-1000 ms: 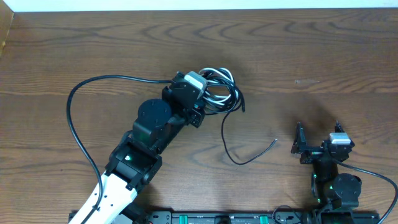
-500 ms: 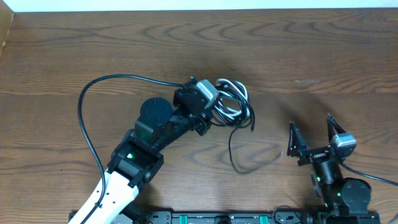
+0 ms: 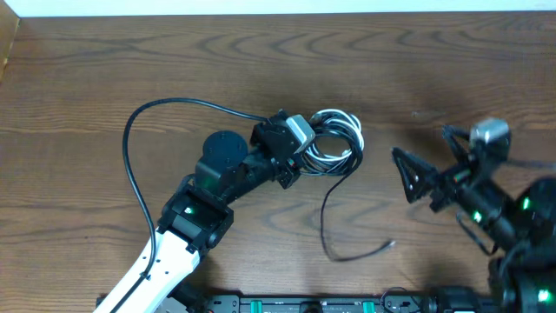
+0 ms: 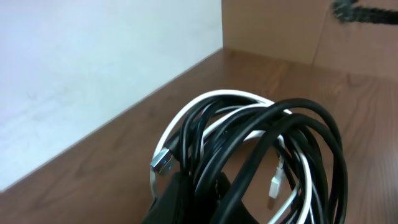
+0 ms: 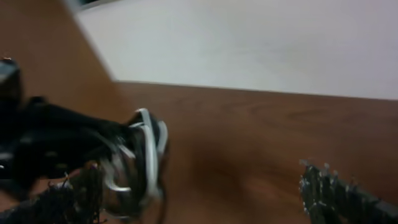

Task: Untangle cables

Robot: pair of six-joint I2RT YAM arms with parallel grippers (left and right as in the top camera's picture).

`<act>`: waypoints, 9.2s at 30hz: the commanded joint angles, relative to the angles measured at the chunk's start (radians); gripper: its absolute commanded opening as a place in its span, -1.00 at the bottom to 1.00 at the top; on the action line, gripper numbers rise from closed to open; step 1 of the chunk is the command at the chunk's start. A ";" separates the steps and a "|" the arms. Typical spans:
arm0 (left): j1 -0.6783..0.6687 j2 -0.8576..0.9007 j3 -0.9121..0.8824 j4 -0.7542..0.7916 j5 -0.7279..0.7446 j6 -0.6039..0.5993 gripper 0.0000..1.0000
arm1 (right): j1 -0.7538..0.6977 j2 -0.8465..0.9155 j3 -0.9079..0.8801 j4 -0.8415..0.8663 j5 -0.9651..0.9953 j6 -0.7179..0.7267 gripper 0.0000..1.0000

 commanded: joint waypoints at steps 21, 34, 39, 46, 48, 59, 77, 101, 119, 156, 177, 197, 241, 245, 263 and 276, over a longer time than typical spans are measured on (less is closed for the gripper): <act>-0.002 -0.003 0.021 0.121 0.178 -0.133 -0.85 | 0.008 0.378 0.094 -0.008 -0.406 0.044 0.53; -0.002 0.003 0.021 0.148 0.179 -0.182 -0.85 | 0.063 0.486 0.094 0.012 -0.401 -0.034 0.60; -0.002 0.003 0.021 0.195 0.201 -0.279 -0.85 | 0.063 0.517 0.094 0.008 -0.359 -0.027 0.60; -0.002 0.003 0.021 0.278 0.349 -0.294 -0.85 | 0.063 0.542 0.094 -0.003 -0.296 -0.003 0.67; -0.002 0.003 0.021 0.290 0.379 -0.294 -0.85 | 0.063 0.545 0.094 -0.005 -0.296 -0.003 0.68; -0.002 0.001 0.021 0.459 0.575 -0.295 -0.85 | 0.063 0.545 0.094 -0.115 -0.053 -0.003 0.74; 0.072 0.000 0.021 0.451 0.571 -0.295 -0.85 | 0.062 0.544 0.094 -0.184 0.069 -0.003 0.77; 0.185 0.001 0.020 0.211 0.340 -0.536 -0.85 | 0.008 0.537 0.094 -0.048 -0.414 -0.059 0.76; 0.185 0.001 0.020 0.183 0.167 -0.954 -0.85 | 0.008 0.537 0.094 -0.059 -0.376 -0.056 0.75; 0.189 0.003 0.020 0.052 0.026 -1.062 -0.85 | 0.010 0.537 0.094 -0.004 -0.566 -0.116 0.74; 0.190 0.003 0.020 0.054 0.155 -0.855 -0.85 | 0.017 0.537 0.094 0.017 -0.570 -0.116 0.78; 0.190 0.003 0.020 0.054 0.145 -1.404 -0.85 | 0.017 0.537 0.092 -0.064 -0.472 -0.252 0.82; 0.190 0.003 0.020 0.118 0.235 -0.874 -0.85 | -0.061 0.537 0.092 0.000 -0.474 0.460 0.36; 0.188 0.003 0.020 0.119 0.243 -0.755 -0.85 | -0.061 0.537 0.092 -0.001 -0.474 0.534 0.33; 0.064 0.003 0.020 0.234 0.274 -0.488 -0.85 | 0.024 0.537 0.092 0.045 -0.463 0.813 -0.15; 0.061 0.004 0.020 0.233 0.272 -0.488 -0.85 | 0.025 0.537 0.092 0.044 -0.457 0.812 -0.97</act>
